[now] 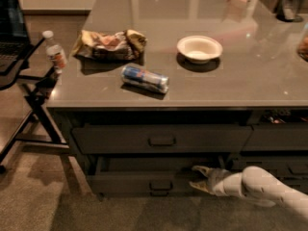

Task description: Open middle drawer

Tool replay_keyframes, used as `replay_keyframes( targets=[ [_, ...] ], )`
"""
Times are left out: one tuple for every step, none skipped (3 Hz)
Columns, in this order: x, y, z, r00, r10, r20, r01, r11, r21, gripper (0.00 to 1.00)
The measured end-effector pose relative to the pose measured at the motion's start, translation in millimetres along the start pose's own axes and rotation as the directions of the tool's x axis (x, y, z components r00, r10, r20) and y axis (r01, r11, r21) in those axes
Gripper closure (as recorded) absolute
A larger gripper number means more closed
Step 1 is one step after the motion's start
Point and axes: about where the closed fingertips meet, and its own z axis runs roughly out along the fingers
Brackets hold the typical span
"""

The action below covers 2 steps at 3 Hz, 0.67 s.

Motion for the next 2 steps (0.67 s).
replay_keyframes(
  targets=[
    [-4.4,0.4,-5.7,1.000,0.000,0.000,0.000,1.0000,0.000,1.00],
    [-8.7,3.5,-11.4,1.000,-0.022,0.001,0.022,0.9997,0.009,1.00]
  ],
)
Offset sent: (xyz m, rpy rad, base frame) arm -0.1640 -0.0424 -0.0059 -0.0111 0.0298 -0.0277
